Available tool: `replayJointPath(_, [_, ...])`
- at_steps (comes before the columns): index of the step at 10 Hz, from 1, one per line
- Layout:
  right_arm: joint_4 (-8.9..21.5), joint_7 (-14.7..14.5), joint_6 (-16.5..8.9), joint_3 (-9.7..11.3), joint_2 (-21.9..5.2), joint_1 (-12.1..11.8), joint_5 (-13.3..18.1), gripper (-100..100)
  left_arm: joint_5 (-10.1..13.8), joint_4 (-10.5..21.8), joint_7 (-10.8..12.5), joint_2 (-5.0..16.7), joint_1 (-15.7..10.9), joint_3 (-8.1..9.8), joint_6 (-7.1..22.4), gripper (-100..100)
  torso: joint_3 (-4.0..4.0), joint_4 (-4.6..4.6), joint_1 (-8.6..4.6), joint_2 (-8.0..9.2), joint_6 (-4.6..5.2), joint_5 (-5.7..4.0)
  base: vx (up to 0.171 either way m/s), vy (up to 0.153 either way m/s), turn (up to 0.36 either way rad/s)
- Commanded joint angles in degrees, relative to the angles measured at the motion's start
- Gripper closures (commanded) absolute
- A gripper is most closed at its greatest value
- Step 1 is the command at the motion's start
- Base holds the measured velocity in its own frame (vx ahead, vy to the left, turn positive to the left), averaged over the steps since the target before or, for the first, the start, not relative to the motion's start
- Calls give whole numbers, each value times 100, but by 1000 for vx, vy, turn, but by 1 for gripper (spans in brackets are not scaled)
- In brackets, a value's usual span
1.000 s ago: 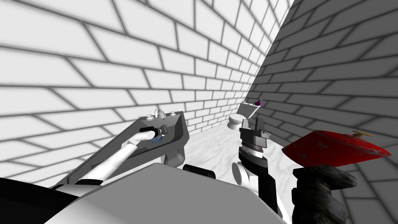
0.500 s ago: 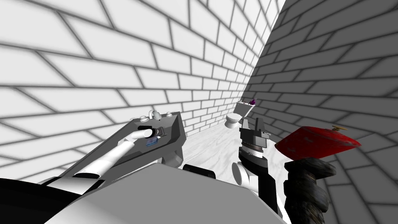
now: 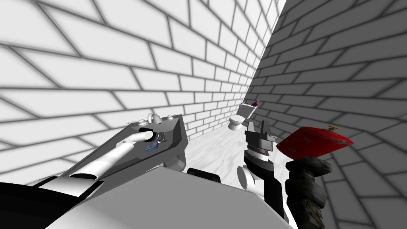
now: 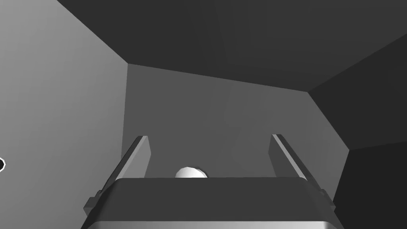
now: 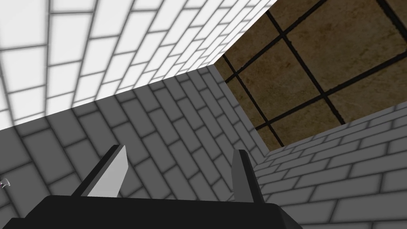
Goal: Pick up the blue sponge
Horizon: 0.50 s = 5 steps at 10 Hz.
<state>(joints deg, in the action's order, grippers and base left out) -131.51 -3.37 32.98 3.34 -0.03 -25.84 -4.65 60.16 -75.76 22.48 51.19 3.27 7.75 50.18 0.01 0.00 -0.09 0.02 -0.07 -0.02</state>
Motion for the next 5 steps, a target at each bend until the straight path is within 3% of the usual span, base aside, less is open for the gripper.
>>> replayJointPath(1, [0,0,0,0,0,0,0,0,167,250,-29,212,-54,-67,286,-100,0,0,0,0,0,0,11,-16,-102])
replayJointPath(2, [0,0,0,0,0,0,0,0,167,250,-29,212,-54,-67,319,-100,0,0,-1,0,1,-1,8,-11,-39])
replayJointPath(4, [0,0,0,0,0,0,0,0,383,583,-52,532,-76,-196,699,-100,1,0,0,2,-1,0,10,-18,-78])
replayJointPath(5, [0,0,0,0,0,0,0,0,383,583,-52,532,-76,-196,743,-100,1,0,-1,1,0,0,9,-10,-41])
